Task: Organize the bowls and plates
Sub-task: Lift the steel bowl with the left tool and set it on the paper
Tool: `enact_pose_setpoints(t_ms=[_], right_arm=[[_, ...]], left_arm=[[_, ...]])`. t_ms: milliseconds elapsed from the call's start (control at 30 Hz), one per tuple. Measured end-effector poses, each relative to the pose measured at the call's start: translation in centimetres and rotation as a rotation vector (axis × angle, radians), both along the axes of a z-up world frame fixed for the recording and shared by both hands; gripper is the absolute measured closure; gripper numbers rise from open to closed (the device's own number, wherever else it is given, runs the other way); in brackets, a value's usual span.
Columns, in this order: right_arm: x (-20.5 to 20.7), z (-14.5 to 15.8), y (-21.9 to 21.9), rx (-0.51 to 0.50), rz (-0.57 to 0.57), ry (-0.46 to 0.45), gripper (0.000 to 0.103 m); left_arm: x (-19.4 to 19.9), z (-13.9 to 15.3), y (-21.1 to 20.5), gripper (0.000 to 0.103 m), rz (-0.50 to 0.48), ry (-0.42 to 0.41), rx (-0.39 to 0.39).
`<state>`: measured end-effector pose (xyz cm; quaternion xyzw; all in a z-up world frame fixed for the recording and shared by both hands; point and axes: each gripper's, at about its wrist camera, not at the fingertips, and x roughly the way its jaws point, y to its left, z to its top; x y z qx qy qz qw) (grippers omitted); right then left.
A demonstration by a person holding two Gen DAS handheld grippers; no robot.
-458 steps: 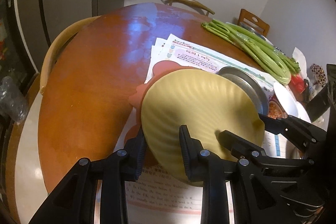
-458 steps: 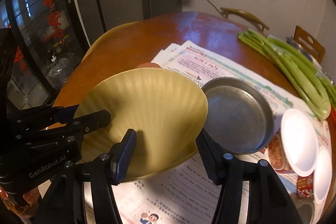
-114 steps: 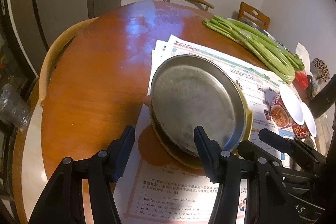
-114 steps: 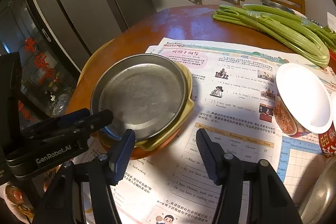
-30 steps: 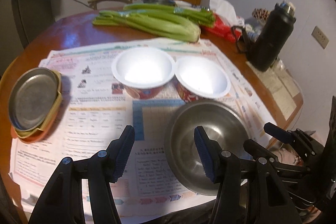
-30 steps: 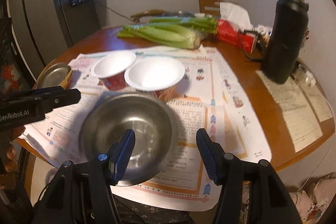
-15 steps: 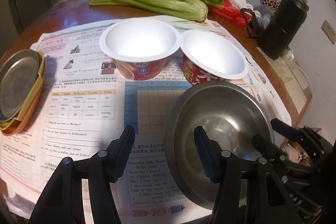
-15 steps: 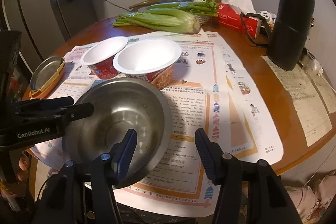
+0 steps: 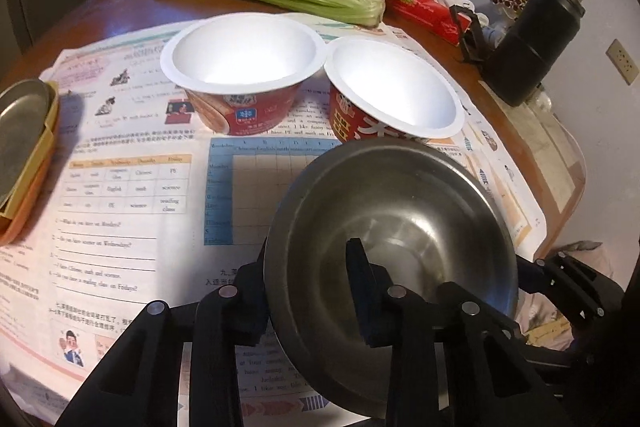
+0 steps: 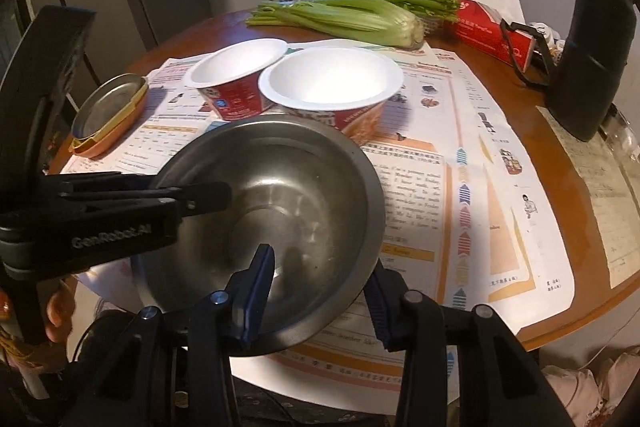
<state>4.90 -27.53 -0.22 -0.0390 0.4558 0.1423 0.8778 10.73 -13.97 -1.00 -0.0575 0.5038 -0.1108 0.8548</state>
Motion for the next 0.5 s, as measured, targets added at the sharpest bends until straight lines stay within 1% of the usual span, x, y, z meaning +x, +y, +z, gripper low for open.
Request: enact_pose_setpoints(t_ms=[167, 233, 367, 500], right_arm=[[-0.3, 0.5, 0.3, 0.013, 0.01, -0.006, 0.059], [-0.7, 1.0, 0.6, 0.011, 0.018, -0.021, 0.059], [-1.4, 1.9, 1.3, 0.014, 0.032, -0.047, 0.059], [-2.1, 2.8, 2.2, 0.027, 0.055, -0.068, 0.059]], left_arm=[[-0.8, 0.9, 0.5, 0.068, 0.01, -0.022, 0.003], [-1.1, 1.3, 0.7, 0.068, 0.015, -0.034, 0.012], [-2.0, 1.8, 2.1, 0.068, 0.036, -0.042, -0.024], [-3.0, 2.5, 3.2, 0.068, 0.062, -0.063, -0.026]])
